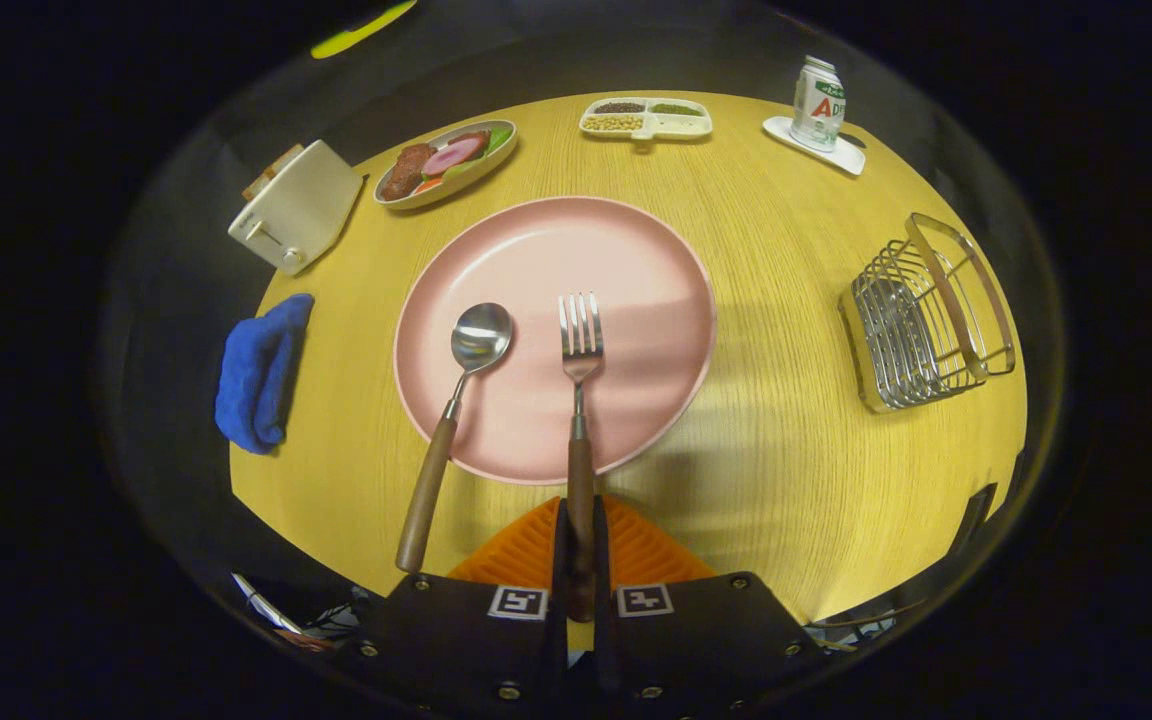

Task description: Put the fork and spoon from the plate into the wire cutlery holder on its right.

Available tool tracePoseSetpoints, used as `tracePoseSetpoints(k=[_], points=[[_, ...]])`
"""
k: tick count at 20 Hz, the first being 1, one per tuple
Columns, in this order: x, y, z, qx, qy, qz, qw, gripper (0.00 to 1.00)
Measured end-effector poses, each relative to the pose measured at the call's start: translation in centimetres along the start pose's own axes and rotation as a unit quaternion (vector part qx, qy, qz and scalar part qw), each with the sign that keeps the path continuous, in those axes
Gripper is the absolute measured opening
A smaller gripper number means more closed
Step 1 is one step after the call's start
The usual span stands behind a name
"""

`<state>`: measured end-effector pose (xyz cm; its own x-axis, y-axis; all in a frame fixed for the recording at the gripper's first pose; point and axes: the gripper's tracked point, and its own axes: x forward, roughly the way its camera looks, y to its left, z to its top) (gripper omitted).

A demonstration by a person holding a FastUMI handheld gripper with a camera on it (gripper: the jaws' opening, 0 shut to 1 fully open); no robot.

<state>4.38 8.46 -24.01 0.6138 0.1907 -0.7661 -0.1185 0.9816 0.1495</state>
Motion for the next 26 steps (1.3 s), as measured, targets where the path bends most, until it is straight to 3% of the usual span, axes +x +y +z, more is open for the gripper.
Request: tracePoseSetpoints(k=[7, 8, 17, 26], points=[[-0.7, 0.4, 0.8, 0.01, -0.021, 0.003, 1.0, 0.11], [-1.4, 0.2, 1.3, 0.007, -0.025, 0.004, 1.0, 0.03], [-6.7, -1.2, 4.7, 0.031, -0.072, 0.016, 0.997, 0.02], [-13.9, -8.2, 5.8, 0.032, -0.084, -0.034, 0.995, 0.02]])
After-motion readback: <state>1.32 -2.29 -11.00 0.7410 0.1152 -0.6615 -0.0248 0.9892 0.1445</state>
